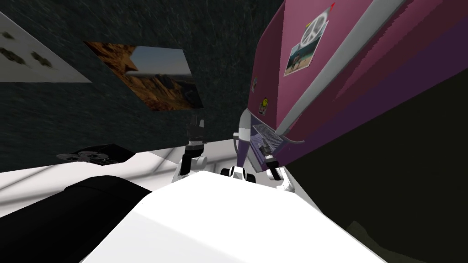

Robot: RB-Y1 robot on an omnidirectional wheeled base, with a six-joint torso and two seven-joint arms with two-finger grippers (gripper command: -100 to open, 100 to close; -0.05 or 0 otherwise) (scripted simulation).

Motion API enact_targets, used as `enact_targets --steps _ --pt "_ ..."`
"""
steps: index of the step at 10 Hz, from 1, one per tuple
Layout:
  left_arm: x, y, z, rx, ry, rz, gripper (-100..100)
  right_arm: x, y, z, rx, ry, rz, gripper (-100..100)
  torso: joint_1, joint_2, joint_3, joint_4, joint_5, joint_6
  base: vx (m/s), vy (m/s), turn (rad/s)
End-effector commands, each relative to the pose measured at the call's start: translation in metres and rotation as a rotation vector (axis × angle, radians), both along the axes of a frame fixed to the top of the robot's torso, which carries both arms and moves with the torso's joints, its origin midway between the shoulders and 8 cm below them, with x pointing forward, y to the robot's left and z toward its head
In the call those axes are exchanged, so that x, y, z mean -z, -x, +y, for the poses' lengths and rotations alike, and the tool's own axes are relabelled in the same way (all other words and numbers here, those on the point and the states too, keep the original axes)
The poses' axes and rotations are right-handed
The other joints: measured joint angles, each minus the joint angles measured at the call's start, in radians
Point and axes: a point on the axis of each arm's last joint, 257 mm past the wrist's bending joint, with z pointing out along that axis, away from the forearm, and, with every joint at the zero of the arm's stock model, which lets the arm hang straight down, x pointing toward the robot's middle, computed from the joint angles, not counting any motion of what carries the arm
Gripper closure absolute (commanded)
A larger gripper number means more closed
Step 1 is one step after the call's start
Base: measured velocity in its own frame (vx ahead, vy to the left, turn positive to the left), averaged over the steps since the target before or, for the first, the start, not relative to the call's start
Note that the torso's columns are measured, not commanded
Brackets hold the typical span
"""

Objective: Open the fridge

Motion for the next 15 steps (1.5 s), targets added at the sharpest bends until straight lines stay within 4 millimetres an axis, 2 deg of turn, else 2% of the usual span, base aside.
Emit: enact_targets --steps 1,2,3,7,9,15 --pt "0.000 0.000 0.000 0.000 0.000 0.000 0 0.010 0.011 0.005 -0.006 -0.004 0.000 100 -0.003 0.003 0.002 0.001 -0.001 0.000 -0.034 -0.051 -0.042" --pt "0.000 0.000 0.000 0.000 0.000 0.000 0 0.007 0.008 0.003 -0.004 -0.004 0.002 100 -0.004 0.003 0.002 0.001 -0.001 0.000 -0.015 -0.026 -0.005" --pt "0.000 0.000 0.000 0.000 0.000 0.000 0 0.008 0.008 -0.005 -0.002 0.030 0.004 -100 -0.001 0.001 0.001 0.001 0.000 0.000 0.003 0.027 -0.006" --pt "0.000 0.000 0.000 0.000 0.000 0.000 0 0.006 0.001 -0.028 0.041 0.093 0.016 -100 0.006 0.001 0.001 0.000 0.002 0.000 -0.012 0.184 -0.025" --pt "0.000 0.000 0.000 0.000 0.000 0.000 0 0.004 -0.003 -0.034 0.068 0.098 0.023 -100 -0.002 0.001 0.001 0.001 -0.001 0.000 -0.039 0.209 -0.024" --pt "0.000 0.000 0.000 0.000 0.000 0.000 0 -0.001 -0.014 -0.054 0.145 0.114 0.044 -100 0.002 0.001 0.001 0.000 0.000 0.000 -0.014 0.192 -0.026"
